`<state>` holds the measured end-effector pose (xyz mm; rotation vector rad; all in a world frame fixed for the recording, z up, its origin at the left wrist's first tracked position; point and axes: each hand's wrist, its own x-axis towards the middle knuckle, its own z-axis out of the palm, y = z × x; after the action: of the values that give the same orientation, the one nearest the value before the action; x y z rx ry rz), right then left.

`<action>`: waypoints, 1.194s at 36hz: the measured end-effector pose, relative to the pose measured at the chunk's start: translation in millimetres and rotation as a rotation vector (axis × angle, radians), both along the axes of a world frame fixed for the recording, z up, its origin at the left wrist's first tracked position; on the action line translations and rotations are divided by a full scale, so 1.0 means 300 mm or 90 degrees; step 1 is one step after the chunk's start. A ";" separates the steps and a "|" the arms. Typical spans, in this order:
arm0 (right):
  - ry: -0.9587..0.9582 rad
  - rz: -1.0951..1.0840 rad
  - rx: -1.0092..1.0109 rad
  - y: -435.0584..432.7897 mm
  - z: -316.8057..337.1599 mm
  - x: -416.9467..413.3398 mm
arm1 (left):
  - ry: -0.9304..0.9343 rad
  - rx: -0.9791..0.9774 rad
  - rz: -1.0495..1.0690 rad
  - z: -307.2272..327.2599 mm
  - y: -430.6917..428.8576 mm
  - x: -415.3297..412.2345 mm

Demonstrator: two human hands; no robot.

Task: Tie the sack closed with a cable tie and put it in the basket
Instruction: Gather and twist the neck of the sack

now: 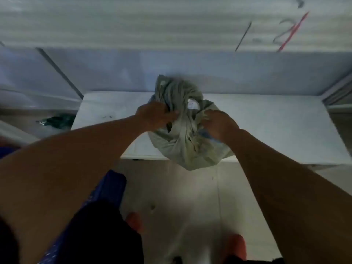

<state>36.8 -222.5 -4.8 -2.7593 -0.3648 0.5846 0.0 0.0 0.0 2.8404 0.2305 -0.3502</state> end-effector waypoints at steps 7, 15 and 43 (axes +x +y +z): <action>-0.034 -0.067 0.207 0.123 -0.156 -0.016 | -0.181 -0.348 0.104 -0.254 -0.009 0.045; -0.129 -0.149 0.312 0.170 -0.113 -0.189 | -0.349 -0.346 0.095 -0.187 -0.056 -0.167; -0.124 -0.199 0.547 0.185 -0.259 -0.353 | -0.159 -0.929 0.307 -0.279 -0.052 -0.325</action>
<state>-69.1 -167.0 -82.4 -1.9744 -0.1589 0.0391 -97.5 -15.7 -83.7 1.3104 0.3790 0.0036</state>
